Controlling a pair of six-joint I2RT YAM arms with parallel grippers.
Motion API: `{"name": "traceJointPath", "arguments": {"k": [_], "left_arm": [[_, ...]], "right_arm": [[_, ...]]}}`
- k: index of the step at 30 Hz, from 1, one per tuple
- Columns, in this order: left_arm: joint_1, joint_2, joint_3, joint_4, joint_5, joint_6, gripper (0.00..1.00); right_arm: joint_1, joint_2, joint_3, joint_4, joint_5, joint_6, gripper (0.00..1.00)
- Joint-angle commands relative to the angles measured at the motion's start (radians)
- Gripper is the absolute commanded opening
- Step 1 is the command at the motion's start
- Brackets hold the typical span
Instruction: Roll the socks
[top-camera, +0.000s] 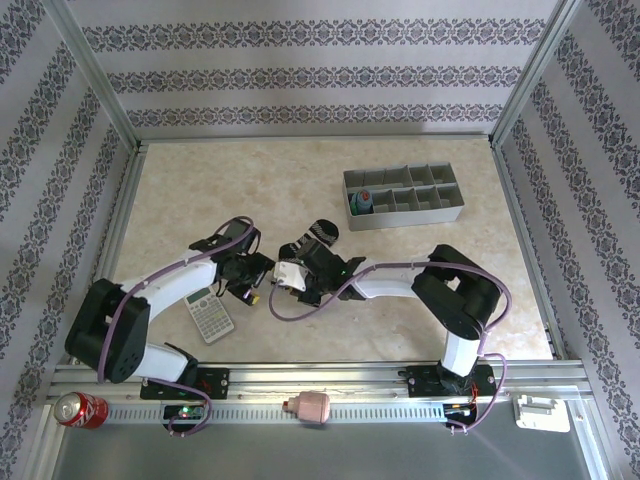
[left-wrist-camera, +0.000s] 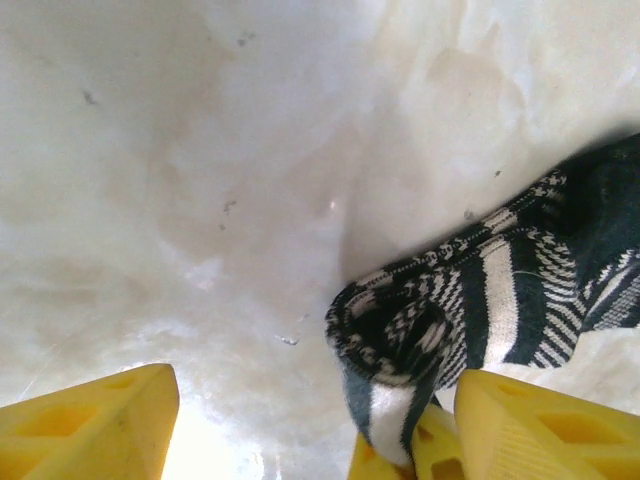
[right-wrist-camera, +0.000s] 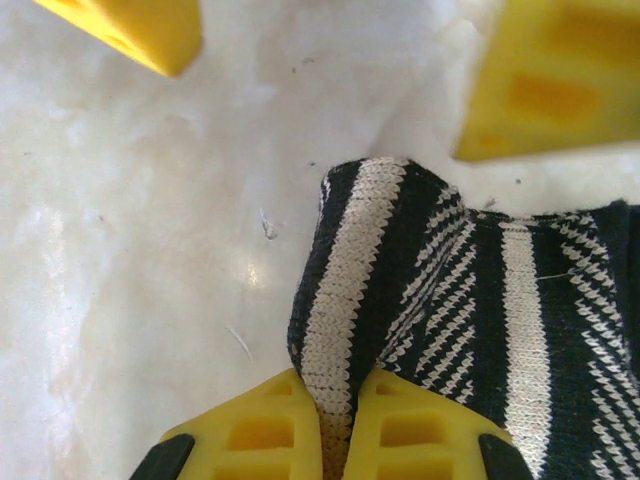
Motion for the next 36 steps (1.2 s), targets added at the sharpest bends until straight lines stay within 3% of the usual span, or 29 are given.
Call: {"name": "traceJointPath", "arguments": {"k": [1, 6, 9, 17, 22, 25, 28, 31, 33, 36], "left_arm": [[0.018, -0.041, -0.038, 0.030, -0.028, -0.052, 0.73], [0.017, -0.096, -0.076, 0.110, -0.024, -0.029, 0.62], [0.009, -0.109, -0.130, 0.261, 0.021, -0.022, 0.55], [-0.058, -0.056, -0.173, 0.372, 0.016, -0.034, 0.56], [-0.072, 0.036, -0.167, 0.494, 0.009, -0.050, 0.58], [-0.084, 0.093, -0.137, 0.481, 0.009, -0.046, 0.55], [-0.100, 0.123, -0.142, 0.457, -0.007, -0.052, 0.42], [-0.111, 0.140, -0.141, 0.363, 0.000, -0.078, 0.03], [-0.118, 0.132, -0.128, 0.250, -0.004, -0.092, 0.00], [-0.123, 0.108, -0.104, 0.099, -0.011, -0.116, 0.00]], "right_arm": [[-0.018, 0.053, -0.006, -0.184, -0.134, 0.069, 0.00], [-0.062, 0.097, 0.061, -0.255, -0.272, 0.121, 0.00], [-0.104, 0.135, 0.099, -0.286, -0.379, 0.184, 0.00], [-0.201, 0.242, 0.166, -0.339, -0.614, 0.336, 0.00], [-0.227, 0.276, 0.171, -0.340, -0.681, 0.389, 0.00], [-0.241, 0.302, 0.176, -0.339, -0.719, 0.419, 0.00], [-0.250, 0.322, 0.184, -0.335, -0.743, 0.439, 0.00], [-0.250, 0.315, 0.187, -0.335, -0.716, 0.429, 0.00], [-0.246, 0.290, 0.184, -0.339, -0.682, 0.397, 0.01], [-0.221, 0.183, 0.145, -0.319, -0.570, 0.312, 0.22]]}}
